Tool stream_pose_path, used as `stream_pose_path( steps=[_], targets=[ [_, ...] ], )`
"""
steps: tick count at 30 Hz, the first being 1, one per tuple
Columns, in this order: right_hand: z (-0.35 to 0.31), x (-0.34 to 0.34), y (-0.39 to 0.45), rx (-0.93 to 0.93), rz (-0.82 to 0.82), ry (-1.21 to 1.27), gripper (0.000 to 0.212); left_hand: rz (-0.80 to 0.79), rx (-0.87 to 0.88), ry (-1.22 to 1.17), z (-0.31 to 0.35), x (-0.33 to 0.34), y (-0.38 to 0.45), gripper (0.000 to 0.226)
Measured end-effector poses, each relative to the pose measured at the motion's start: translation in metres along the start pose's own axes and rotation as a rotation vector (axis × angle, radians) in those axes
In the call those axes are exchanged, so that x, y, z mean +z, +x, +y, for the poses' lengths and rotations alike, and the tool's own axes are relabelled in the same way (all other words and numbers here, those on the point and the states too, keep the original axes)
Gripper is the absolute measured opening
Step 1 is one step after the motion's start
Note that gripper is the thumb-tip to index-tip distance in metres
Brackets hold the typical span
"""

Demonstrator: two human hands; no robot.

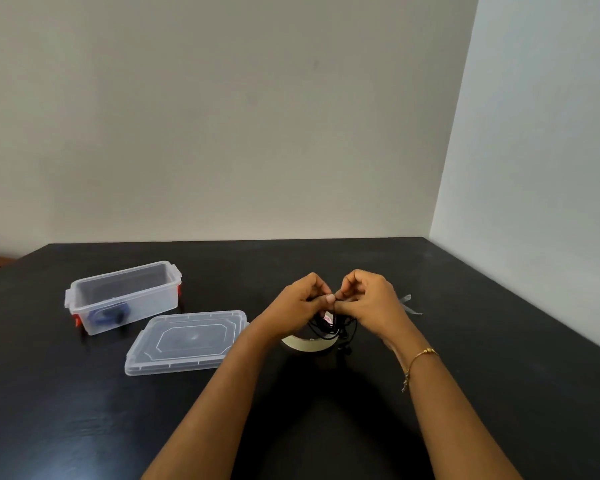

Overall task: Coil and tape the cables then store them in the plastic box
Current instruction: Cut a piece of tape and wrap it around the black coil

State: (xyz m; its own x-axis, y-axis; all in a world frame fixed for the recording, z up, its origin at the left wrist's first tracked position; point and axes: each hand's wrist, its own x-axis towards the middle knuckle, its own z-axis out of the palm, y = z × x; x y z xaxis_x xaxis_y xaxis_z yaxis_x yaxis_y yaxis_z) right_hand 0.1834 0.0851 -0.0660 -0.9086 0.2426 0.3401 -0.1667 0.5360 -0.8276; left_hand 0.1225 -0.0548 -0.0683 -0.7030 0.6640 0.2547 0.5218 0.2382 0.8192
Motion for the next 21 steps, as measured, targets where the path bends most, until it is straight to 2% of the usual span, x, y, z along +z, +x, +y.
stream_pose_path(
  steps=[6,14,21],
  targets=[
    [0.002,-0.012,-0.003,0.074,-0.163,0.271,0.025,-0.1,-0.042,-0.168,0.003,-0.003,-0.003,0.008],
    [0.001,-0.008,-0.004,0.134,-0.133,0.449,0.015,-0.01,0.0,-0.194,0.003,-0.002,-0.002,0.009],
    [-0.002,-0.002,-0.002,0.237,-0.077,0.544,0.017,0.044,0.098,-0.156,0.008,-0.001,-0.003,0.013]
  ],
)
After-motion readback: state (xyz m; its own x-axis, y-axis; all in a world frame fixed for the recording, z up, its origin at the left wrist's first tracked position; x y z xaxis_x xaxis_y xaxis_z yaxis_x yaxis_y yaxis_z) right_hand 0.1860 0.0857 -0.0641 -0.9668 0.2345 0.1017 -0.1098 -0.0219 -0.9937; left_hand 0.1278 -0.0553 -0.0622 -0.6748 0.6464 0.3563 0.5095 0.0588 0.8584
